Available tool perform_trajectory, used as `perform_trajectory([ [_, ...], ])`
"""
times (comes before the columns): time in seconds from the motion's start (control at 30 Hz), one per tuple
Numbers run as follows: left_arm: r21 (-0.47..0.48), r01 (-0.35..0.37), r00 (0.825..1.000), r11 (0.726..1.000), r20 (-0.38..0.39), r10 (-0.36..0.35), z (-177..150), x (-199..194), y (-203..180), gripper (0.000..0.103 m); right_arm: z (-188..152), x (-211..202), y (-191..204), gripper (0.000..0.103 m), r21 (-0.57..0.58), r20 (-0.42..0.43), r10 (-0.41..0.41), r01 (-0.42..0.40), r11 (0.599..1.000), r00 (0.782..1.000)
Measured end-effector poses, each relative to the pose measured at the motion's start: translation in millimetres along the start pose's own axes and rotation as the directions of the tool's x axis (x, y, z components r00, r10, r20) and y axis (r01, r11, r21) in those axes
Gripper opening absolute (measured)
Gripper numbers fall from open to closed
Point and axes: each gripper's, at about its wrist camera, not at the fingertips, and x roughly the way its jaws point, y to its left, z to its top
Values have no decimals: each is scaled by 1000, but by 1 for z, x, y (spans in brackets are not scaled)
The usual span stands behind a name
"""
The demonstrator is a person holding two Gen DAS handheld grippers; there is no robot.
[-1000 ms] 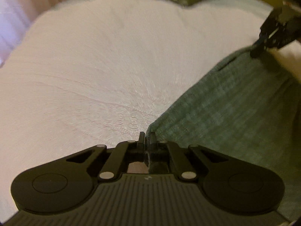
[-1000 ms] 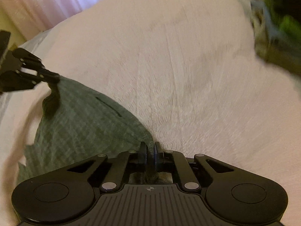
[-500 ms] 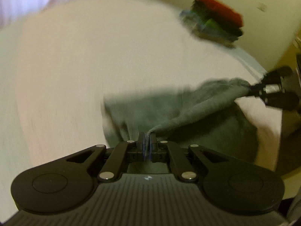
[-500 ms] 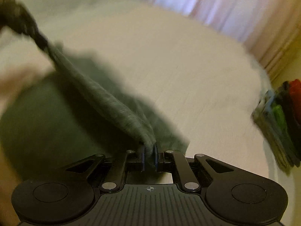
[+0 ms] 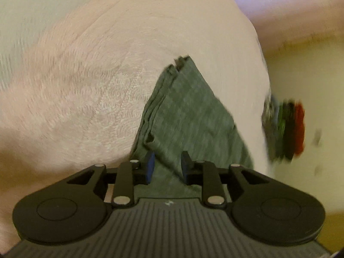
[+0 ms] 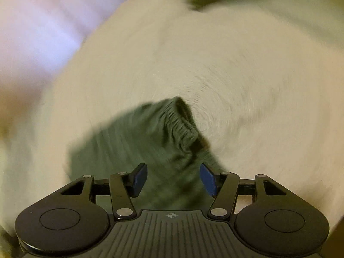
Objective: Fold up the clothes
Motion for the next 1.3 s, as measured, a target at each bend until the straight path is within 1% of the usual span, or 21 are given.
perform_trajectory([
  [0.07, -66, 1, 1000, 998, 3, 0, 2, 14, 7, 20, 4, 8, -16, 59, 144, 18, 50, -52, 988, 999],
  [0.13, -116, 5, 1000, 993, 4, -5, 1, 21, 15, 20, 5, 17, -25, 58, 219, 22, 68, -71, 973, 997],
  [0.17, -138, 8, 1000, 990, 5, -7, 2, 24, 18, 20, 6, 21, -27, 57, 239, 19, 78, -80, 968, 997],
  [0.2, -155, 10, 1000, 988, 9, -8, 3, 27, 21, 20, 7, 24, -30, 51, 253, 18, 83, -85, 964, 996],
  [0.23, -166, 13, 1000, 986, 14, -11, 4, 29, 22, 20, 8, 28, -31, 49, 266, 17, 88, -89, 960, 996],
  [0.3, -180, 21, 1000, 984, 21, -17, 5, 33, 24, 19, 11, 29, -36, 49, 297, 33, 99, -104, 949, 995],
  [0.37, -169, 24, 1000, 985, 23, -21, 6, 36, 22, 14, 15, 33, -38, 48, 317, 46, 108, -117, 941, 993],
  [0.4, -164, 25, 1000, 986, 21, -21, 7, 37, 22, 9, 17, 37, -38, 42, 322, 43, 108, -116, 940, 993],
  [0.47, -164, 26, 1000, 986, 14, -24, 7, 39, 22, 3, 21, 44, -38, 28, 331, 36, 109, -115, 936, 993],
  [0.5, -166, 25, 1000, 986, 14, -23, 8, 40, 23, 1, 23, 45, -38, 20, 323, 34, 98, -104, 941, 995],
  [0.53, -163, 30, 999, 986, 20, -27, 7, 38, 23, 0, 25, 46, -37, 10, 312, 32, 85, -91, 946, 996],
  [0.57, -158, 37, 999, 987, 29, -33, 7, 35, 22, 0, 27, 47, -36, 7, 301, 30, 72, -78, 951, 997],
  [0.7, -85, 74, 995, 994, 67, -68, 3, 10, 11, 0, 37, 30, -27, 6, 239, 67, 95, -108, 965, 993],
  [0.8, -27, 73, 993, 997, 93, -70, -13, -16, 8, 0, 39, 9, -27, 6, 210, 60, 130, -140, 968, 990],
  [0.9, -16, 48, 995, 999, 93, -46, -35, -32, 13, 0, 37, 7, -30, 6, 186, 24, 104, -107, 977, 994],
  [1.0, 18, -23, 997, 1000, 69, 22, -58, -33, 19, 0, 29, 12, -42, 6, 177, -31, 42, -36, 984, 999],
  [1.07, 36, -61, 997, 998, 58, 58, -72, -33, 24, 0, 25, 10, -47, 6, 176, -42, 33, -25, 984, 999],
  [1.13, 29, -62, 996, 998, 68, 60, -79, -38, 27, 0, 23, 7, -49, 6, 167, -47, 34, -26, 986, 998],
  [1.3, 78, -65, 995, 995, 87, 58, -91, -51, 25, 0, 21, -9, -51, 6, 123, -49, 42, -36, 992, 998],
])
